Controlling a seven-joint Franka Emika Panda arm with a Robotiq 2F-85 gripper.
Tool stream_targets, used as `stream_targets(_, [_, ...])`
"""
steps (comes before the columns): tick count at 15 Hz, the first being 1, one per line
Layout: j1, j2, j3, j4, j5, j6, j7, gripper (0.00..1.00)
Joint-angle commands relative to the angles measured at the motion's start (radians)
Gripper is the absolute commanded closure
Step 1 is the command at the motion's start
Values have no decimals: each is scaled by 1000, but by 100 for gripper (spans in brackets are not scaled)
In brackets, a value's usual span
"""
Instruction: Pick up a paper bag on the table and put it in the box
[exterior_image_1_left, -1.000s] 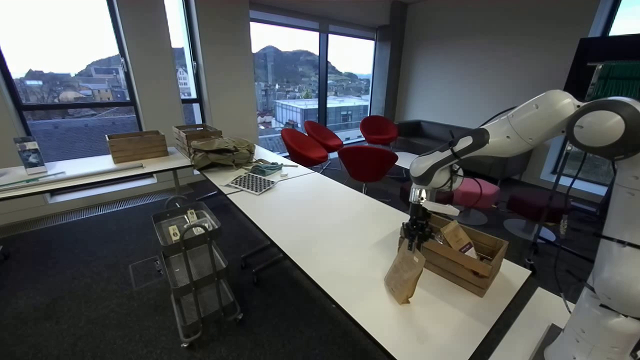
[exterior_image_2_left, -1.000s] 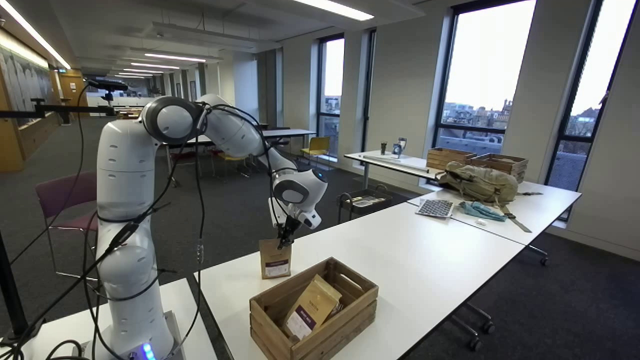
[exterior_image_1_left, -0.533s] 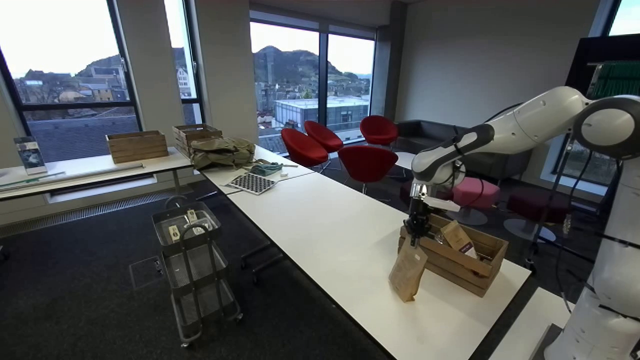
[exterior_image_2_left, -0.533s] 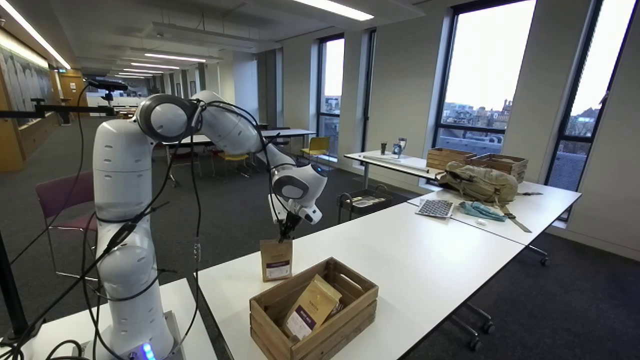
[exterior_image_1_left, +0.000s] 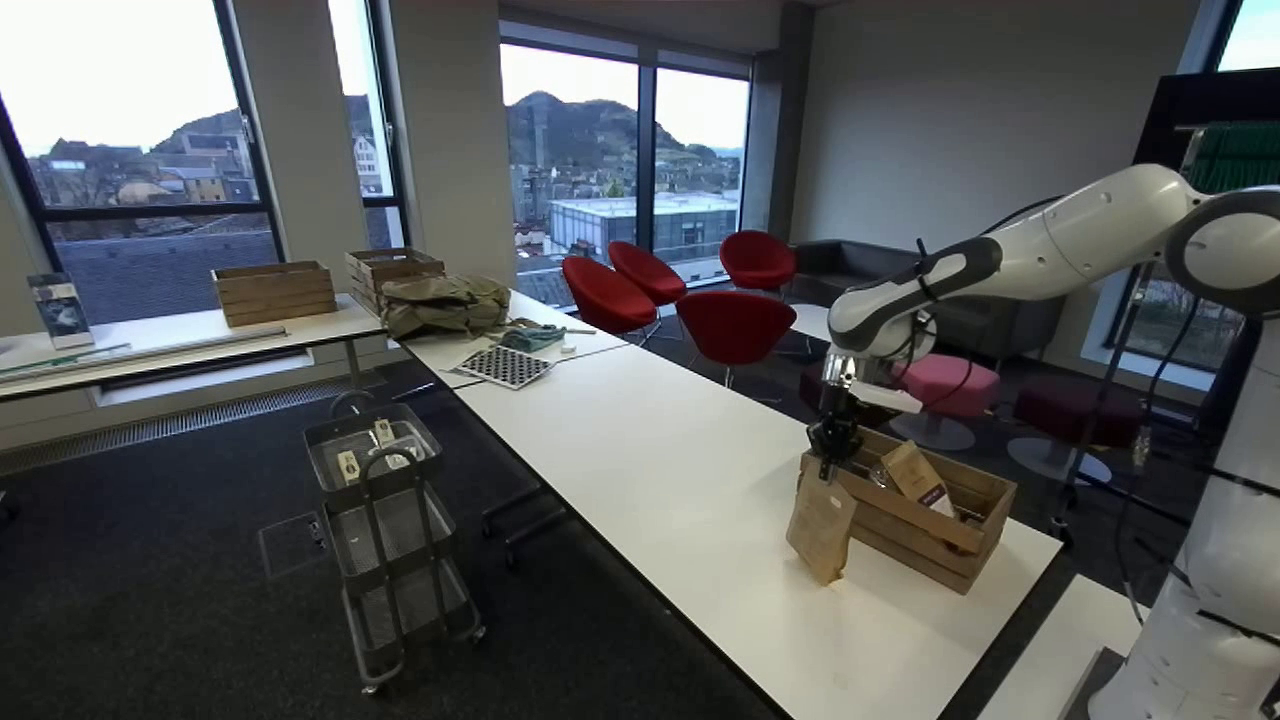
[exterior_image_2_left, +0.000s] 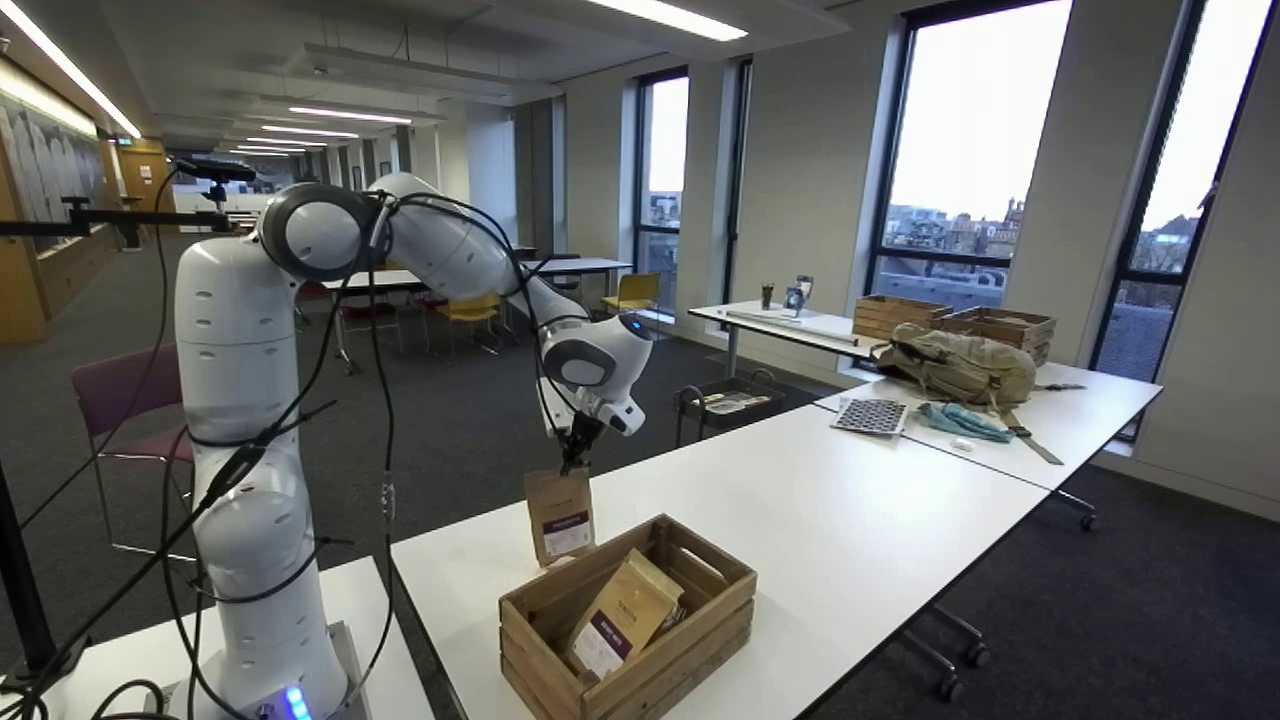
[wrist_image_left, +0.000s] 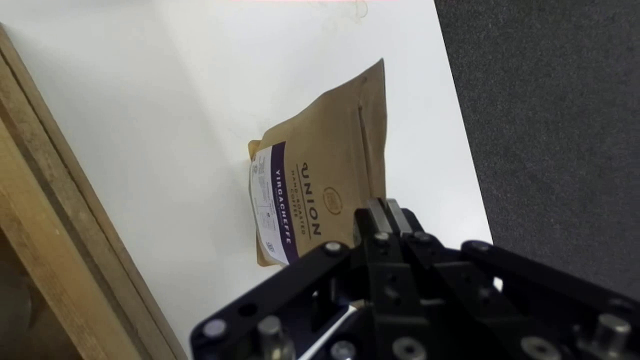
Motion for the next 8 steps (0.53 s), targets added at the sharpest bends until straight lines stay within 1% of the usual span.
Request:
stream_targets(1, [-5,-124,9,-18,-24,-4,93,100])
stream_targets(4, [-19,-192,-4,16,-33,-42,172,100])
stream_targets(6, [-30,-236,-13,33,-33,-47,229,100])
stream_targets(8, [-43,-275,-23,50,-6,-46,298,100])
